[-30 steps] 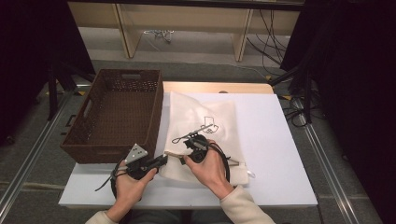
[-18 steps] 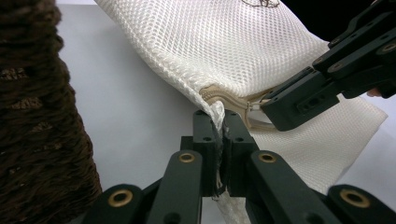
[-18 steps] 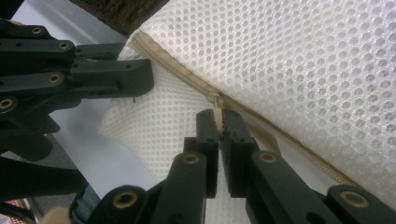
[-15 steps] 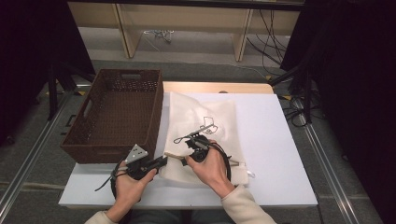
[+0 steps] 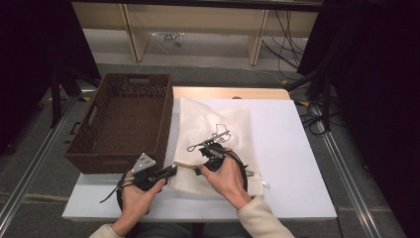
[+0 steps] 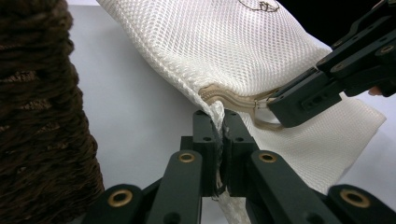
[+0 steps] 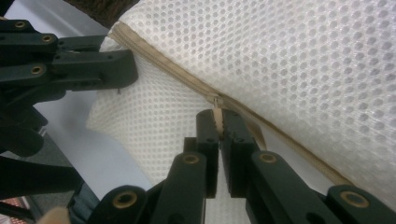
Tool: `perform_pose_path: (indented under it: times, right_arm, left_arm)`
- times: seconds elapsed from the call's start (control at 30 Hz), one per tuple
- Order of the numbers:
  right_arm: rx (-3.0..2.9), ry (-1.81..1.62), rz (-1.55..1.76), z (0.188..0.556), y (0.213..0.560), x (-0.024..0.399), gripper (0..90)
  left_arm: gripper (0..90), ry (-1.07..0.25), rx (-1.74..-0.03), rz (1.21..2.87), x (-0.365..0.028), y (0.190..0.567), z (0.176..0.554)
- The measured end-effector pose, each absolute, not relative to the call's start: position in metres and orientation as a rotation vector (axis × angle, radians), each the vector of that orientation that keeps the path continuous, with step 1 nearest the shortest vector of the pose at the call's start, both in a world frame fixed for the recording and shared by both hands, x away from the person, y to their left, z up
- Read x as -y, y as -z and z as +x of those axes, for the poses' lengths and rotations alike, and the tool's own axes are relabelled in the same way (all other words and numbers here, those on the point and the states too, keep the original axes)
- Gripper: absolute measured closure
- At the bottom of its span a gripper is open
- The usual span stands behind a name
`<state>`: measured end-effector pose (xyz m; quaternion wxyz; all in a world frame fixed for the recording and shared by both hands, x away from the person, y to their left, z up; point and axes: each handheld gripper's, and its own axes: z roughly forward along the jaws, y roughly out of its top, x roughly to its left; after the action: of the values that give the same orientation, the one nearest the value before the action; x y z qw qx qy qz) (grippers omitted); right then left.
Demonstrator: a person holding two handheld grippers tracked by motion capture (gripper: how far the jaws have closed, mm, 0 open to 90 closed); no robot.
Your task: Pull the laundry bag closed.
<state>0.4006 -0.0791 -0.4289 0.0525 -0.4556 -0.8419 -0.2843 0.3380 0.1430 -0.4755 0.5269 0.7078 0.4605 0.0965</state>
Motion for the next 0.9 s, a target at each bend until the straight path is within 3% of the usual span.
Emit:
perform_pose_path:
  times: [0.33,0.5,0.8,0.9]
  right_arm:
    - [2.572,0.841,-1.396,0.4006,0.4294,0.0816,87.7]
    - [2.567,0.857,-1.393,0.4001,0.4273,0.0842,87.7]
    - [2.562,0.858,-1.409,0.3998,0.4275,0.086,87.7]
    - [2.57,0.858,-1.409,0.3997,0.4264,0.087,87.6]
  left_arm:
    - [85.7,-0.264,-1.094,1.713,-0.1447,0.4754,0.3384]
    - [85.7,-0.212,-1.106,1.692,-0.1408,0.4756,0.3355]
    - [85.6,-0.236,-1.095,1.712,-0.1423,0.4756,0.3368]
    - [85.6,-0.176,-1.117,1.686,-0.1387,0.4754,0.3341]
